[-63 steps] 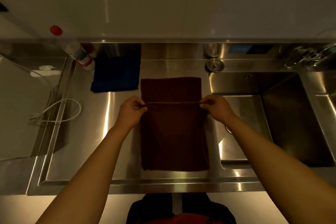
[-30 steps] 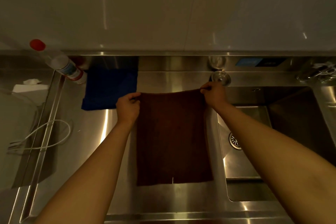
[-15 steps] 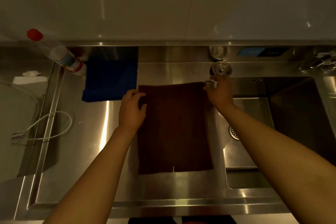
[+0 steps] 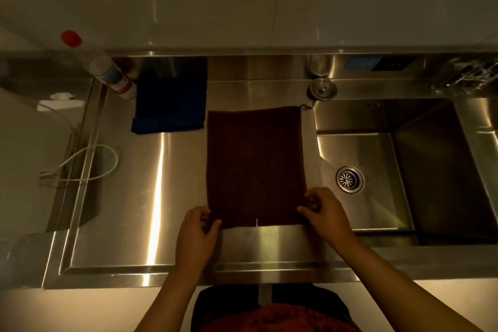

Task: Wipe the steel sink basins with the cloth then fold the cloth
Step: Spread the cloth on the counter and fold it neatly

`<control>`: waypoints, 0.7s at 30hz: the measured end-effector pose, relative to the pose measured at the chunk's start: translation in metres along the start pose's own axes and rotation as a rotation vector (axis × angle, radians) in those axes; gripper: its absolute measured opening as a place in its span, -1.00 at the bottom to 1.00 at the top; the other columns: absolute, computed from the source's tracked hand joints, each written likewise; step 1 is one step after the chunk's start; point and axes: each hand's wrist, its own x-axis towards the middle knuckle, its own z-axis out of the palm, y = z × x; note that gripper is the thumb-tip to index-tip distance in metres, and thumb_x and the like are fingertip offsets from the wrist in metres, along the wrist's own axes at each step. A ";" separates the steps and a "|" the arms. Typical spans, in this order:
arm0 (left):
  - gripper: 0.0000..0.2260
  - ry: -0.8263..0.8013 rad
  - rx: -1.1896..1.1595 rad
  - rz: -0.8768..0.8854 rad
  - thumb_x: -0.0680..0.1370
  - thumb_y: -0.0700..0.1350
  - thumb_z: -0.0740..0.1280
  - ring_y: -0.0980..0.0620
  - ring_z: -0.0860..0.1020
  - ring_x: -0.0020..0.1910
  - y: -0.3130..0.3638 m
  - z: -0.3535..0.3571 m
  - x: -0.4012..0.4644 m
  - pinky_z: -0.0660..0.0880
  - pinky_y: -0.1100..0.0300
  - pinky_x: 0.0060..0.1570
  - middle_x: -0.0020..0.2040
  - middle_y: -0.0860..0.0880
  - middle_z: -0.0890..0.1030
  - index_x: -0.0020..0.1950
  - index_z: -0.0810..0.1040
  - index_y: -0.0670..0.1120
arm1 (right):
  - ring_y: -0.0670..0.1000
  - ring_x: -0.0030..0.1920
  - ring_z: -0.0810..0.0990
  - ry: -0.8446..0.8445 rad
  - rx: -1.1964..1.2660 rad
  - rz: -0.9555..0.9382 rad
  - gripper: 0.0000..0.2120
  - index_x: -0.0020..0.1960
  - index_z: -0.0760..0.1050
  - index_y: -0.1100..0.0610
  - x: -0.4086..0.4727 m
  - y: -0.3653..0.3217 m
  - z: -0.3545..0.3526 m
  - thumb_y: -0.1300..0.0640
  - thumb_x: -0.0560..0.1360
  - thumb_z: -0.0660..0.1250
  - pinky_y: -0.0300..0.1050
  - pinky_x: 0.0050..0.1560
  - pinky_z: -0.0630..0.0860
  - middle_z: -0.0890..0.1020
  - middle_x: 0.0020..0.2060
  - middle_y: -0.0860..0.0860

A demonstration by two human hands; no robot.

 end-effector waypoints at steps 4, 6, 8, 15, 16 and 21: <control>-0.75 0.015 -0.039 -0.046 0.58 -0.15 0.47 0.11 0.61 -0.05 0.001 0.001 -0.007 0.54 0.25 -0.06 -0.04 0.13 0.61 0.17 0.50 0.08 | -0.12 -0.04 0.55 -0.023 -0.029 0.048 -0.63 0.20 0.46 -0.01 -0.014 0.004 0.008 0.09 0.48 0.52 -0.27 -0.09 0.45 0.54 0.02 -0.09; -0.74 0.033 -0.081 -0.087 0.59 -0.21 0.45 0.10 0.62 -0.06 0.000 0.000 -0.010 0.60 0.14 0.04 -0.06 0.11 0.62 0.19 0.53 0.05 | -0.05 -0.02 0.57 -0.011 -0.038 0.087 -0.65 0.21 0.46 0.02 -0.018 0.007 0.009 0.10 0.50 0.50 -0.19 -0.02 0.48 0.58 -0.01 -0.07; -0.74 0.064 -0.122 -0.133 0.59 -0.24 0.44 0.11 0.60 -0.07 0.000 -0.001 -0.012 0.59 0.09 0.10 -0.08 0.10 0.63 0.24 0.57 -0.02 | 0.01 -0.02 0.60 -0.004 -0.040 0.131 -0.72 0.17 0.50 0.07 -0.021 0.009 0.008 0.15 0.51 0.49 -0.15 0.02 0.47 0.61 -0.07 -0.04; -0.80 0.119 -0.214 -0.186 0.57 -0.21 0.47 0.13 0.58 -0.06 -0.003 -0.018 -0.013 0.53 0.17 0.00 -0.06 0.15 0.61 0.17 0.58 -0.04 | 0.06 -0.05 0.65 0.061 0.034 0.186 -0.85 -0.04 0.59 0.07 -0.024 0.011 -0.008 0.23 0.46 0.51 0.03 0.07 0.59 0.66 -0.14 0.00; -0.80 0.117 -0.212 -0.182 0.57 -0.21 0.47 0.12 0.59 -0.06 -0.004 -0.020 -0.015 0.51 0.21 -0.06 -0.07 0.14 0.60 0.15 0.57 -0.04 | 0.07 -0.08 0.65 0.065 0.037 0.182 -0.85 -0.06 0.58 0.06 -0.025 0.012 -0.010 0.23 0.45 0.52 0.03 0.04 0.60 0.65 -0.17 0.00; -0.83 0.029 -0.144 -0.215 0.54 -0.25 0.48 0.03 0.62 -0.10 -0.013 -0.019 -0.027 0.52 0.19 -0.14 -0.11 0.01 0.64 0.01 0.56 -0.03 | 0.04 -0.09 0.65 -0.008 -0.005 0.232 -0.79 -0.06 0.56 0.02 -0.036 0.029 -0.015 0.21 0.42 0.55 -0.01 0.01 0.59 0.66 -0.17 0.01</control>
